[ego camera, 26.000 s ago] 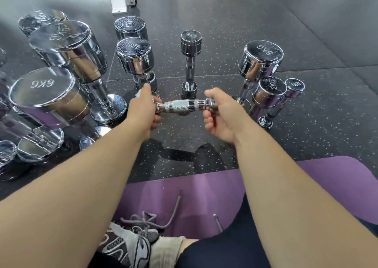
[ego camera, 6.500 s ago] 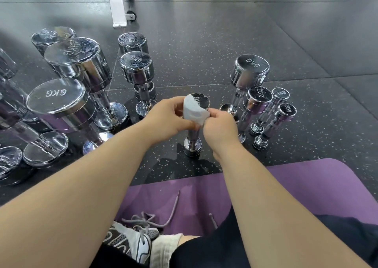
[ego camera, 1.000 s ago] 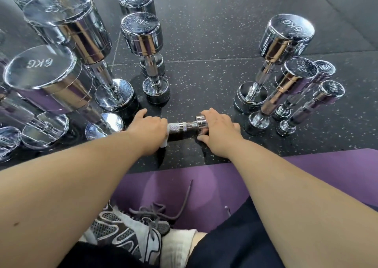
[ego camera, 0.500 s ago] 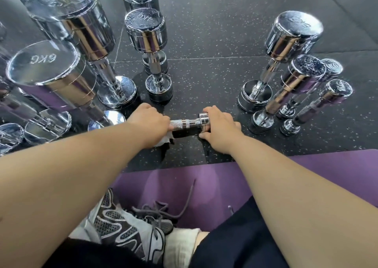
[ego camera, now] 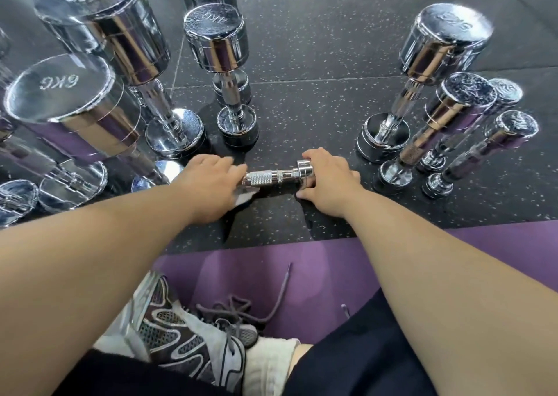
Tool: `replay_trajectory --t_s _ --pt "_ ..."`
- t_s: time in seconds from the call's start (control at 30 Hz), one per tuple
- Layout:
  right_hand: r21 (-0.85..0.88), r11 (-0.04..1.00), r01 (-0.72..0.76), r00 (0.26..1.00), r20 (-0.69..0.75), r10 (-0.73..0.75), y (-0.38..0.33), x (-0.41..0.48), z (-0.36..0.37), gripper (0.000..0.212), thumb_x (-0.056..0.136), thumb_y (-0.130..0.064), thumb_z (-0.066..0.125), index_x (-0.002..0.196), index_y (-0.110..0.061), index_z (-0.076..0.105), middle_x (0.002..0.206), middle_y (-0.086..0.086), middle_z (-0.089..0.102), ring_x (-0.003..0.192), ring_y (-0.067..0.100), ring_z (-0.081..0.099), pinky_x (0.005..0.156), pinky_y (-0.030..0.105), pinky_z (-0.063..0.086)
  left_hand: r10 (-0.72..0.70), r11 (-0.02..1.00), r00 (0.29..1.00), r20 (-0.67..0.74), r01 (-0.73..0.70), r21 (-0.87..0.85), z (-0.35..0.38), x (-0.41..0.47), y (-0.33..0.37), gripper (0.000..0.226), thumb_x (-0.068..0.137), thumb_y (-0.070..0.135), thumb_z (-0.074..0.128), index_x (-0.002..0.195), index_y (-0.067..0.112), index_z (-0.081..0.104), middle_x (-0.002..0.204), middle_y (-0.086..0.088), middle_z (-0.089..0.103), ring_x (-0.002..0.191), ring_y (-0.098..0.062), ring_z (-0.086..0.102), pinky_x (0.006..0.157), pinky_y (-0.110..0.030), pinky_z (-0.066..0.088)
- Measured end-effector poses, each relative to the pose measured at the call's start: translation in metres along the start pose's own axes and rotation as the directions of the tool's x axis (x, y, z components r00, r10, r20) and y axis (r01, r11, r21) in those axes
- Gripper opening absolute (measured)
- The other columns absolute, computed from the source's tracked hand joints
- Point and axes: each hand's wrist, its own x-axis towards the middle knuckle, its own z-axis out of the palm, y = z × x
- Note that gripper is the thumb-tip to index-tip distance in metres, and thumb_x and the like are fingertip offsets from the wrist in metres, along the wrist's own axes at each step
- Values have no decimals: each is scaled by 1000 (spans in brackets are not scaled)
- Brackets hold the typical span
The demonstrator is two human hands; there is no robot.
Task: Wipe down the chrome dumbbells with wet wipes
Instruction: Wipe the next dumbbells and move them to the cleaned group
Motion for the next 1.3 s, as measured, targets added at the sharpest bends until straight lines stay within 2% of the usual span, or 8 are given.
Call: replay_trajectory --t_s 0.2,0.37,0.43,0.53,0.73,1.0,1.2,1.3 --pt "1 1000 -19 1000 1 19 -3 -3 0 69 86 -34 72 143 -31 33 134 -6 45 133 24 32 102 44 29 -138 990 981 -139 141 8 -32 5 22 24 91 39 52 106 26 66 98 2 69 100 -26 58 70 -31 30" --pt "0 1000 -18 1000 -19 18 -3 -3 0 64 88 -24 67 143 -29 35 136 -3 44 132 25 33 102 43 28 -8 929 971 -240 -81 -360 -32 14 85 24 96 21 37 113 10 51 116 -11 58 106 -32 55 87 -39 37" --pt "10 1000 -17 1000 -17 17 -3 -3 0 65 86 -26 70 141 -30 36 134 -4 46 131 25 33 100 43 29 69 937 956 -287 -160 -309 -26 10 65 29 96 20 34 118 11 51 114 -10 63 102 -33 57 89 -39 40" --pt "41 999 -21 1000 -13 21 -2 0 -1 67 85 -29 74 141 -30 37 129 -6 48 129 24 34 100 43 29 18 964 964 -265 -87 -252 -17 8 18 31 95 24 41 114 23 65 102 -4 69 100 -32 59 85 -43 48" --pt "31 999 -32 999 -27 32 -4 1 1 66 83 -31 76 138 -28 40 131 -6 49 130 25 35 100 42 29 -52 796 998 -34 21 -604 -34 16 35 27 89 8 52 80 30 65 105 -1 66 103 -24 59 87 -28 46" --pt "37 999 -39 999 -24 39 -4 3 1 67 80 -32 76 136 -29 40 129 -7 50 128 26 36 99 44 31 -102 714 992 -70 24 -700 -59 9 13 28 98 17 47 119 28 63 102 14 61 91 -8 53 73 -21 38" --pt "59 996 -66 997 32 64 -6 -10 -5 85 79 -50 71 149 -48 23 162 -9 14 149 23 7 115 56 15 -200 222 971 133 177 -959 -74 13 23 30 96 17 46 119 10 64 118 -9 60 106 -27 57 93 -41 49" --pt "224 974 -32 998 -51 44 -14 -11 -11 58 84 -52 65 138 -54 42 159 -15 25 150 18 9 118 55 10 -191 34 959 208 218 -975 -76 8 23 24 95 16 48 104 21 69 103 -6 62 79 -19 52 67 -30 43"
